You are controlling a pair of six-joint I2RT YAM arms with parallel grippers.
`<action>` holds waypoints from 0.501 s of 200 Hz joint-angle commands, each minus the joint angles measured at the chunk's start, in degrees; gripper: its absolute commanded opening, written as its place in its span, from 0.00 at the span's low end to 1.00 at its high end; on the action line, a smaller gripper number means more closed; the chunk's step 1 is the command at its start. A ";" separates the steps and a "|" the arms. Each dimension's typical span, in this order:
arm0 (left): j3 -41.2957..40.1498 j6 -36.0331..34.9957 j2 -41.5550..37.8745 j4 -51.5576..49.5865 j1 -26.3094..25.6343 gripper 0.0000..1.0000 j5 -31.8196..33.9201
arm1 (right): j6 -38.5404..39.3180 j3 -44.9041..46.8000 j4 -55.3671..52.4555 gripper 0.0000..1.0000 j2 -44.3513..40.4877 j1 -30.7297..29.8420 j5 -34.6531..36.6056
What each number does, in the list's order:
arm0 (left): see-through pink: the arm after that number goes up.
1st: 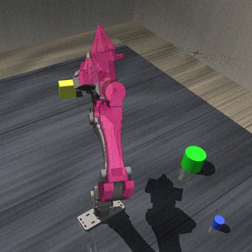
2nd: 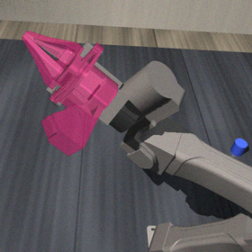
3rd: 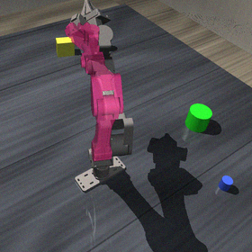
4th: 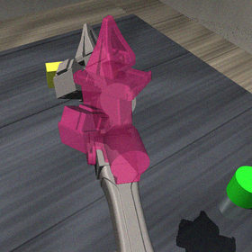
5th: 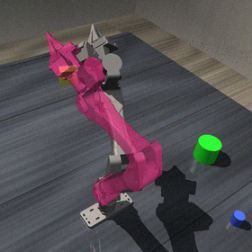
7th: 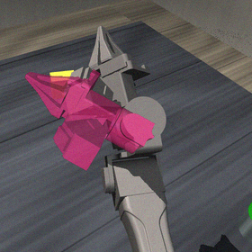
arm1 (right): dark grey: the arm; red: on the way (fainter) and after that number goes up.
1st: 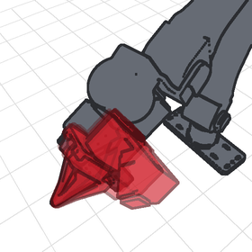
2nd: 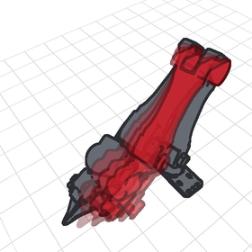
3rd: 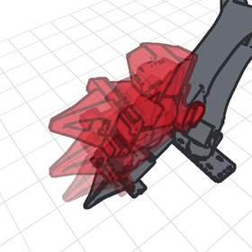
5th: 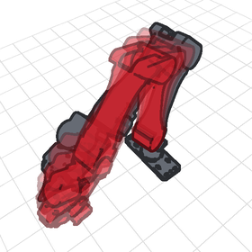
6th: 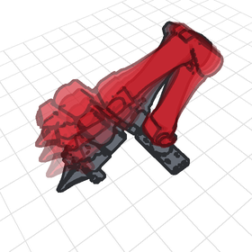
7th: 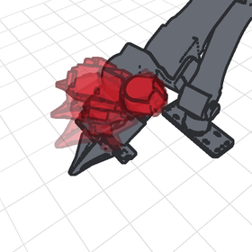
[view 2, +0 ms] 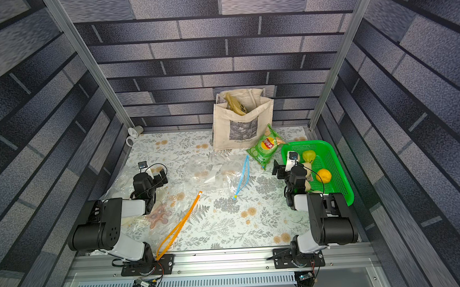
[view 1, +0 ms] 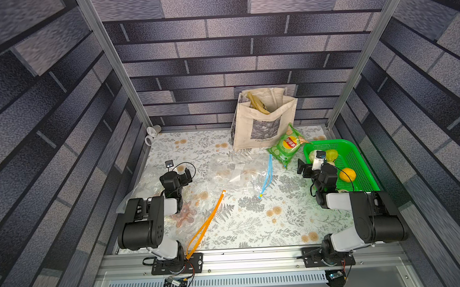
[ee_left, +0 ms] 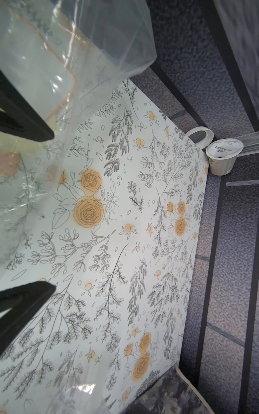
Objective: Open the zip-top bag and take out the pear
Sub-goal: Reset both arms
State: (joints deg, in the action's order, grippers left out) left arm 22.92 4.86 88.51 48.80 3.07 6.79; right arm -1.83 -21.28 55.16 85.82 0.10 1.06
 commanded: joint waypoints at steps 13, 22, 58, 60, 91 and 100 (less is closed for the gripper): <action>0.24 -1.88 -0.07 0.14 -1.66 1.00 3.38 | 0.51 0.91 -3.36 1.00 1.39 -0.45 0.79; 0.36 -1.70 0.08 0.01 -1.36 1.00 2.81 | 0.62 0.93 -3.35 1.00 1.38 -0.46 0.58; 0.89 -1.33 -0.08 -1.33 -0.26 1.00 -0.11 | 1.56 0.32 -4.54 1.00 1.45 -0.71 -0.78; 0.88 -1.34 -0.09 -1.33 -0.26 1.00 -0.17 | 1.56 0.28 -4.53 1.00 1.39 -0.67 -0.79; 0.92 -1.34 -0.05 -1.34 -0.19 1.00 -0.19 | 1.51 0.22 -4.53 1.00 1.45 -0.71 -0.73; 1.02 -1.19 -0.01 -1.42 -0.09 1.00 -0.36 | 1.55 0.28 -4.53 1.00 1.50 -0.71 -0.71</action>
State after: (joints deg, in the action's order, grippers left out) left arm 22.92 4.60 88.51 48.16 2.59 7.51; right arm -0.93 -21.30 55.11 85.82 -0.16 0.80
